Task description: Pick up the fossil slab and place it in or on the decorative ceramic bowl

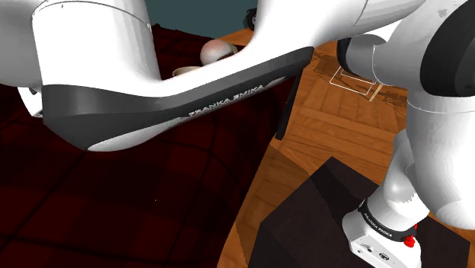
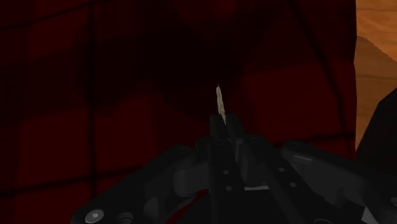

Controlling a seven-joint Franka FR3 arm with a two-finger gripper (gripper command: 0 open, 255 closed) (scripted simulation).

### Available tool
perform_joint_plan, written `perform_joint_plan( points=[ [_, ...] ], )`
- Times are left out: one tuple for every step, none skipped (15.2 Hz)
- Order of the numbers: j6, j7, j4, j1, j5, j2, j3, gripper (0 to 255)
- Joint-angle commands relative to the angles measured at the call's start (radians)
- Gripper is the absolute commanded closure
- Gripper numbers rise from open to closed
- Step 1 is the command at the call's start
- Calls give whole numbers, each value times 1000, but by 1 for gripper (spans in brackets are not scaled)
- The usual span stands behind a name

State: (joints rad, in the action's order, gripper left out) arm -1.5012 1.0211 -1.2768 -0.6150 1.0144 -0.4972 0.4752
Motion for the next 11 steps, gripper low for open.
perform_joint_plan(
  points=[
    [-29,17,-26,33,-5,21,-5,255],
    [-50,28,-41,54,-6,30,-10,255],
    [-71,39,-55,74,-7,38,-15,255],
    [-91,50,-66,94,-8,45,-20,255],
    [-111,61,-76,113,-9,51,-25,255],
    [-131,73,-84,131,-9,56,-31,255],
    [-150,86,-91,150,-9,59,-37,255],
    [-169,98,-96,167,-9,62,-43,255],
    [-188,111,-99,184,-9,63,-48,255],
    [-206,124,-101,201,-8,63,-55,255],
    [-223,137,-101,217,-8,62,-61,255]
  ],
)
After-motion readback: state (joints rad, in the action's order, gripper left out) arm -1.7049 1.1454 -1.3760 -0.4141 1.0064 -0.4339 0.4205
